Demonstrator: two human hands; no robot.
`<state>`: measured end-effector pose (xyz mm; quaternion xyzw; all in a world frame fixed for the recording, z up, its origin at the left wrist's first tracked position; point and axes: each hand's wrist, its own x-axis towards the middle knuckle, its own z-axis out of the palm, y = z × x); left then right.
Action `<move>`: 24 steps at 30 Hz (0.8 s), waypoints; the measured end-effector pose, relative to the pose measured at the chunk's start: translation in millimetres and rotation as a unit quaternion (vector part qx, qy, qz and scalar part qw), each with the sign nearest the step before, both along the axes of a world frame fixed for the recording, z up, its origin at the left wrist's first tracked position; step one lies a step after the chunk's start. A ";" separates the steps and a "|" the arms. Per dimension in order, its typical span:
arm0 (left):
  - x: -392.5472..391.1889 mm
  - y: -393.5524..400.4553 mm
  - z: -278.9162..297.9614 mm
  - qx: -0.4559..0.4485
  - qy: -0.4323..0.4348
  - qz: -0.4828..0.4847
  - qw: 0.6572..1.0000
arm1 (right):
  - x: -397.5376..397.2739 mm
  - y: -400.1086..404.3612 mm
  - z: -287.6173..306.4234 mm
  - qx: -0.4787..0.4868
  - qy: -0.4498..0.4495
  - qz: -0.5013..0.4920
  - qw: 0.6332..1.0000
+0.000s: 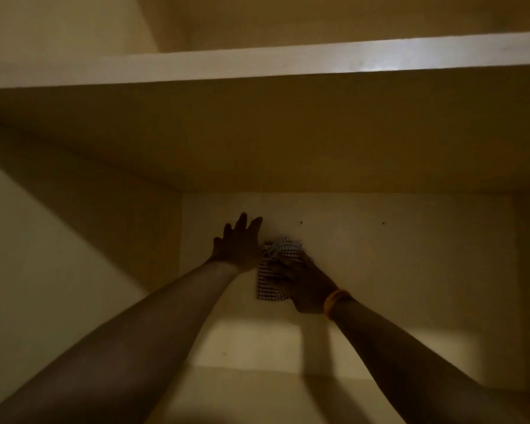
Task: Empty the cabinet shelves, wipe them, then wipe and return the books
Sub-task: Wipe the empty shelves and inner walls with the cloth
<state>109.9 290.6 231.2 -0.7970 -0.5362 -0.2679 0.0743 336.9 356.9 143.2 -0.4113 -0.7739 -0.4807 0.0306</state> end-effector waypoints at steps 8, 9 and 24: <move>16.0 -4.2 4.6 -0.003 0.041 -0.035 0.999 | 67.8 -40.8 -28.6 0.087 0.342 -0.056 0.934; 16.5 -4.6 4.7 -0.002 0.042 -0.038 0.998 | 68.6 -40.8 -20.1 0.101 0.386 -0.053 0.915; 28.0 -8.9 -5.5 0.022 0.051 -0.028 0.998 | -46.4 -0.3 67.5 0.028 0.426 -0.062 0.902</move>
